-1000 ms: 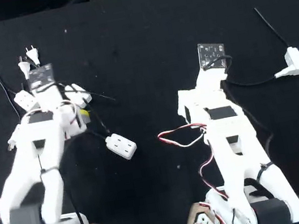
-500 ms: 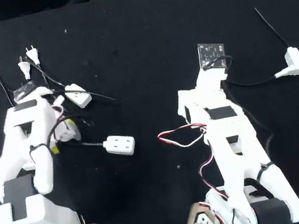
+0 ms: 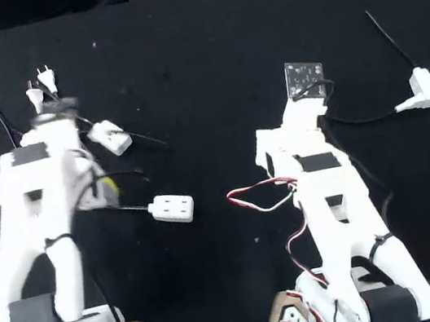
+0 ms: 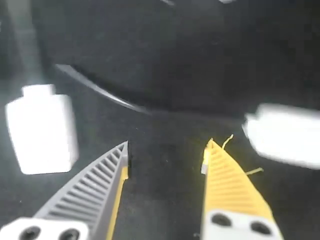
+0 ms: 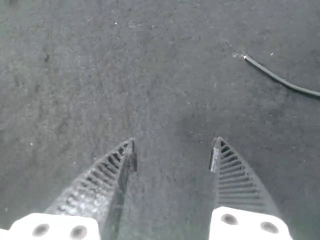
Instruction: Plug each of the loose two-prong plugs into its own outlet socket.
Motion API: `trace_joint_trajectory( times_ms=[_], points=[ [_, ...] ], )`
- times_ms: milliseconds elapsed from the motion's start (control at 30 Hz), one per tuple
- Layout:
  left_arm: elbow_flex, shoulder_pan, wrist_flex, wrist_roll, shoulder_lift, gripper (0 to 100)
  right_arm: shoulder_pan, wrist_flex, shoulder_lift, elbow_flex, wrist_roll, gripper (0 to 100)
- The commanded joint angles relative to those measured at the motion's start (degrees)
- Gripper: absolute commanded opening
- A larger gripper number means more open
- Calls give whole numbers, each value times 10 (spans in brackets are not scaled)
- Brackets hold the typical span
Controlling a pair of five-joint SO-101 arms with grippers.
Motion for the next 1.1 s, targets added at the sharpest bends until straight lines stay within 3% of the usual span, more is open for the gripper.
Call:
trace_joint_trajectory(
  times_ms=[0, 300, 400, 633, 900, 1067],
  points=[
    [33, 108, 9, -87, -25, 242, 27, 0, -26, -23, -21, 222],
    [95, 262, -97, -102, -25, 242, 35, 0, -26, -23, -44, 222],
    [108, 275, -153, -89, -23, 242, 35, 0, -26, -23, -44, 222],
    [77, 276, -266, 18, 58, 242, 33, 0, -26, -23, -43, 222],
    [-27, 282, -269, 104, 116, 242, 32, 0, -26, -23, -41, 222],
    [-53, 304, -185, 104, 116, 242, 32, 0, -26, -23, -41, 222]
  ],
)
